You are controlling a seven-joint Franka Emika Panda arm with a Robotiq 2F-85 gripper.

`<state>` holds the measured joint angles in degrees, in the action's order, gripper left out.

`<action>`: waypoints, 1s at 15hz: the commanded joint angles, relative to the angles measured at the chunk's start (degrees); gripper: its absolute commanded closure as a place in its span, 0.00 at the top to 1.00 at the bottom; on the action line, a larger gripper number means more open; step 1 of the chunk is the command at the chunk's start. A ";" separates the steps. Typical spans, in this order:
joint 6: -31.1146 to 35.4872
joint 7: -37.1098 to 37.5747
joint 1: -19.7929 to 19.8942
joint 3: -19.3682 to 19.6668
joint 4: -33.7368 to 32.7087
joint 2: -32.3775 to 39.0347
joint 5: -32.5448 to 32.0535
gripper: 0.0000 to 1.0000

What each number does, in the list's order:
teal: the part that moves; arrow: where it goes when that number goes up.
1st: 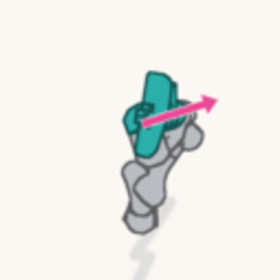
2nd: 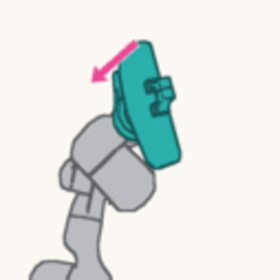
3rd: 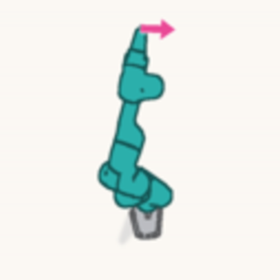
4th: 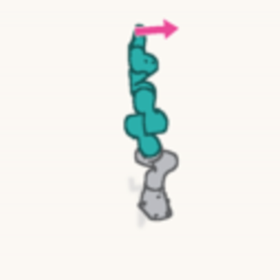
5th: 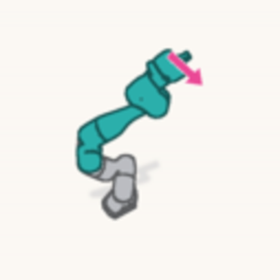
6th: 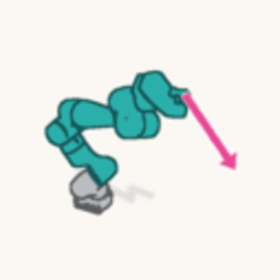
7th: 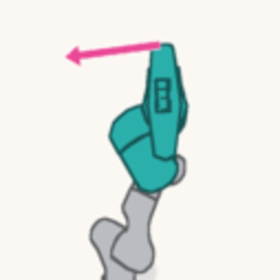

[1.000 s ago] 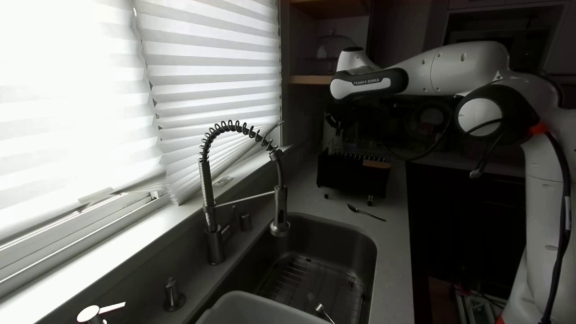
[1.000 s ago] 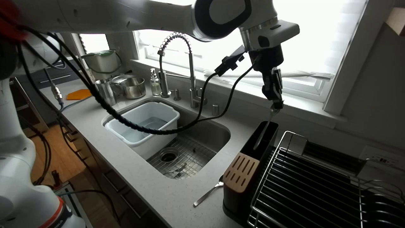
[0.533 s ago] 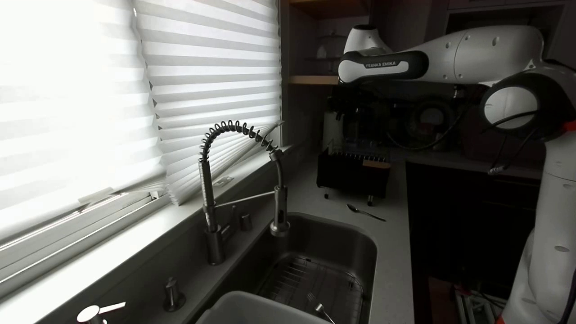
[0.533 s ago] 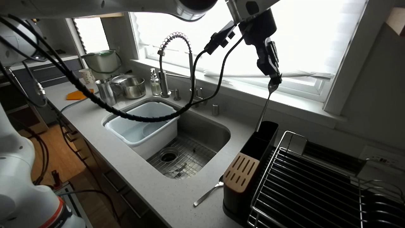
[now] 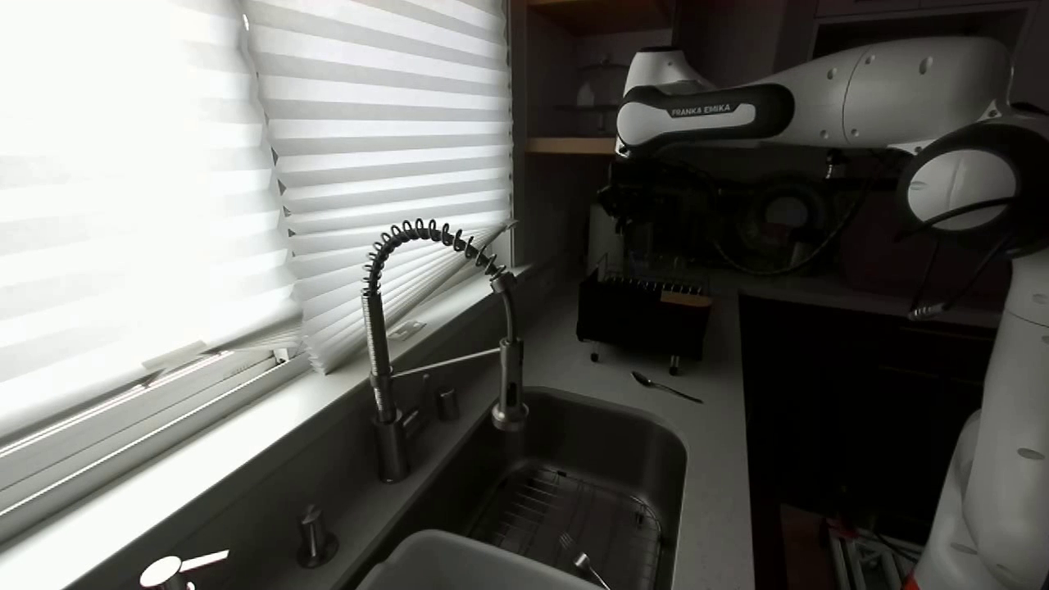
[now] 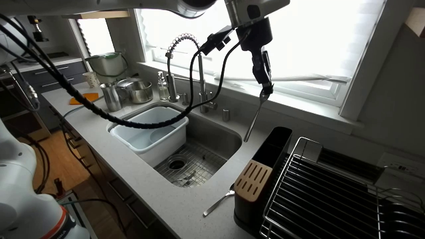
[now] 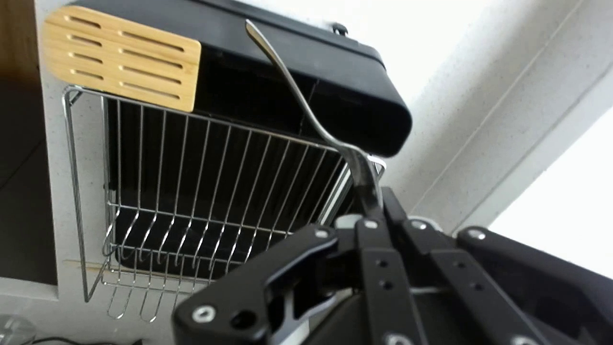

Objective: Remove the spoons from the rack and put them on the side of the rack

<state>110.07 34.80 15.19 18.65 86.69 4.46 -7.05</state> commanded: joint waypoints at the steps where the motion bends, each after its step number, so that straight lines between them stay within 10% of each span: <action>1: -7.23 -4.58 0.30 -1.08 0.88 -0.25 1.59 0.01; 15: -20.41 -9.19 -1.46 -2.92 2.50 10.84 -4.17 0.01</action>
<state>90.97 26.77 14.10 15.78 88.83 12.30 -9.15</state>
